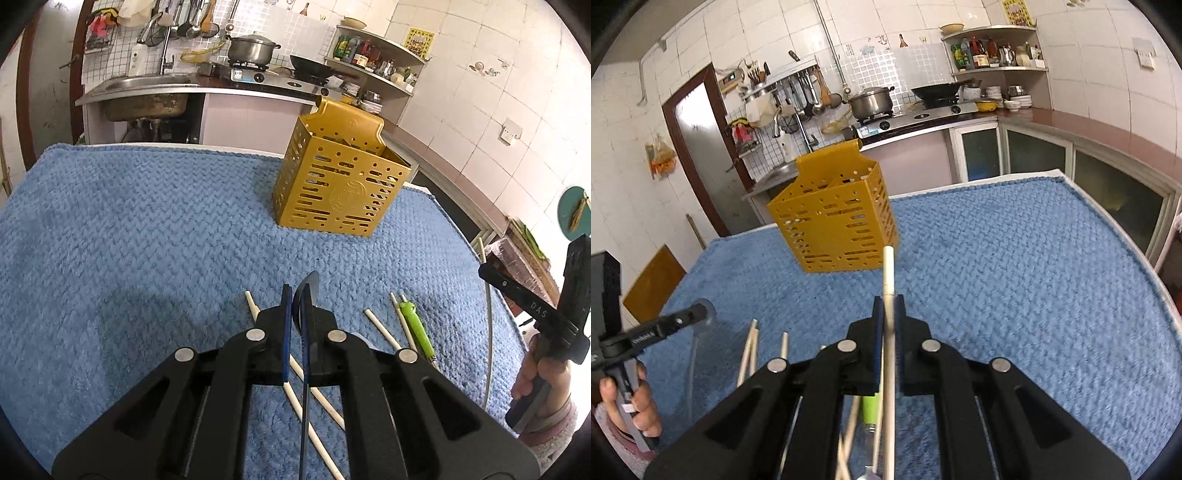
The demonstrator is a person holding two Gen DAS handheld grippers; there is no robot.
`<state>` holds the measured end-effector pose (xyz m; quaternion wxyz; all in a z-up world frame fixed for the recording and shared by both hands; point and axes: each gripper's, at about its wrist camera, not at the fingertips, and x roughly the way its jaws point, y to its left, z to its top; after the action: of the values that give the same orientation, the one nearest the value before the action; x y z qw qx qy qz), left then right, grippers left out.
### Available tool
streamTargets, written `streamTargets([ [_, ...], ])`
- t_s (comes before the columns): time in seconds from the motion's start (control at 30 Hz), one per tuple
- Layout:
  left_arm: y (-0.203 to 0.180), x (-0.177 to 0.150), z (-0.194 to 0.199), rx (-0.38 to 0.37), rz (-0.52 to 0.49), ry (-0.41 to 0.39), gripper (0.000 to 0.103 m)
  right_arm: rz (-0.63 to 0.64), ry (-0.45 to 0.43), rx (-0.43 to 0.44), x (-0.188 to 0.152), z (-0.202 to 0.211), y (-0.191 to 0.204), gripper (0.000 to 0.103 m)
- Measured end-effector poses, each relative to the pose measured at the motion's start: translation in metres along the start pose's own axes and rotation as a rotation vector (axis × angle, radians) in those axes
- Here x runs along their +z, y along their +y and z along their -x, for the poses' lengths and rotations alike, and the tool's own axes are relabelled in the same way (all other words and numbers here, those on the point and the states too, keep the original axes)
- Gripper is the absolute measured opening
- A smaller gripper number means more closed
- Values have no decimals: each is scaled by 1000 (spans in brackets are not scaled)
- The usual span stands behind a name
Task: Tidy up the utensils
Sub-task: 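Lift the spoon and chopstick and carry both toward the yellow slotted holder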
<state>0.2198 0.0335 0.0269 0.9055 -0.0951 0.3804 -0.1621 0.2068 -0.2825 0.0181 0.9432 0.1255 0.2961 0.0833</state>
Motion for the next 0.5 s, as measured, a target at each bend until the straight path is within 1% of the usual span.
streamTargets([
  [0.1,2,2,1,0,-2,-7,3,19,-20,-7,1,-2,5,6],
  [0.17,3,6,2,-7,1,-12,3,15,-44,9,1,1,7,6],
  [0.2,3,7,3,-11,3,-14,3,11,-72,22,2,3,8,6],
  [0.27,3,11,6,-15,1,-24,3,26,-85,17,4,5,11,6],
  [0.37,-1,17,9,-11,-15,-47,3,29,-89,19,7,4,14,6],
  [0.43,-3,21,11,-18,-21,-57,3,18,-74,29,11,1,13,6],
  [0.5,-5,28,11,-23,-27,-62,3,10,-65,22,14,-2,12,6],
])
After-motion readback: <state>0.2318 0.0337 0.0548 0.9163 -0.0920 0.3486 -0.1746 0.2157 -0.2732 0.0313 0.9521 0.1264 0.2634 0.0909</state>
